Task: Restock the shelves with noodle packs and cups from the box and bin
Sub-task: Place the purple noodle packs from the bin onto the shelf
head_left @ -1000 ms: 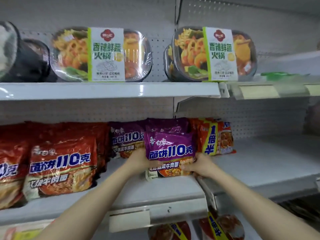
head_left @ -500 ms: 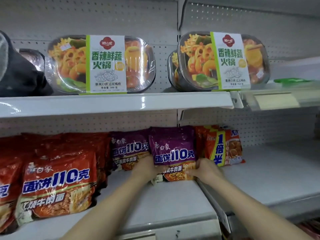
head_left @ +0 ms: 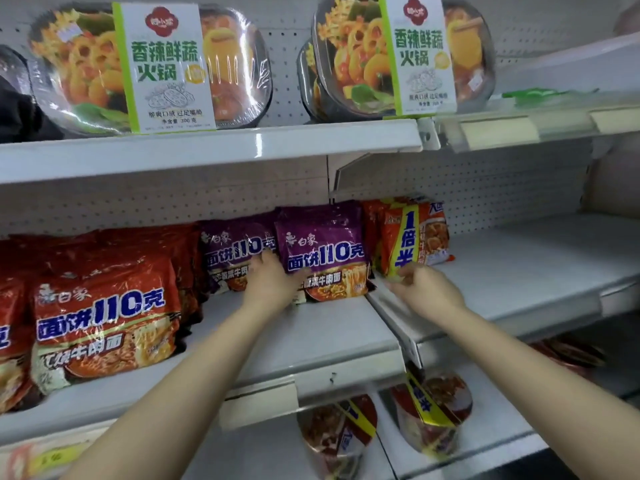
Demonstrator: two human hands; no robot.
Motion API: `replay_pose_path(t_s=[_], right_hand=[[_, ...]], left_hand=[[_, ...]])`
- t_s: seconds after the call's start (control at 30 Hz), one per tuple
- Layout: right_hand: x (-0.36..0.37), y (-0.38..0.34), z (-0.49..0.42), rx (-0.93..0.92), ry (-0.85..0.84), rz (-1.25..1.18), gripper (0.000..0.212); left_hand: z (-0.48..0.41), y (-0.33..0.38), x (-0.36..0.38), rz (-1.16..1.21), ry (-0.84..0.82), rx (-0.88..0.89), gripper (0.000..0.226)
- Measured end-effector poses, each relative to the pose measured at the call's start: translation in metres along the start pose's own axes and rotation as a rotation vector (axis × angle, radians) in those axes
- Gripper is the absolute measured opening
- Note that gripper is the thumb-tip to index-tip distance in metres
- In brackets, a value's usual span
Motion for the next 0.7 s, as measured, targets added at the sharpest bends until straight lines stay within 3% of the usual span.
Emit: replay_pose_path(t_s=[0.17,0.3,0.37,0.5,0.6,0.7], right_hand=[[-0.035,0.031,0.052,-0.072,0.268,0.117,0.038],[-0.048,0.084,0.107,-0.119,0.419,0.062,0.031],[-0.041,0.122,0.134,-0.055,0.438,0.085,0.032],[0.0,0.209,0.193,0.15,0.364,0.061,0.026],[0.057,0.268,0.244,0.323,0.209,0.045,0.027],[0.125,0.311,0.293,0.514,-0.035,-0.002,0.031]], left_hand=[[0.054,0.083,0.022,0.174,0.1,0.31,0.08],[0.127,0.15,0.066,0.405,0.123,0.727,0.036],[0.161,0.162,0.105,0.497,0.043,0.795,0.009],[0.214,0.151,0.209,0.729,-0.34,0.658,0.029],[0.237,0.102,0.305,0.599,-0.576,0.487,0.034],[0.254,0.03,0.393,0.292,-0.812,0.249,0.036]])
Point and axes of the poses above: each hand's wrist, its own z-axis away from the middle knuckle, its own x-axis out of the palm, y = z × x, the point moved 7 cm from there along -z, towards the middle knuckle, and after that the axes turned 8 degrees about -y, right-handed, at the moved point
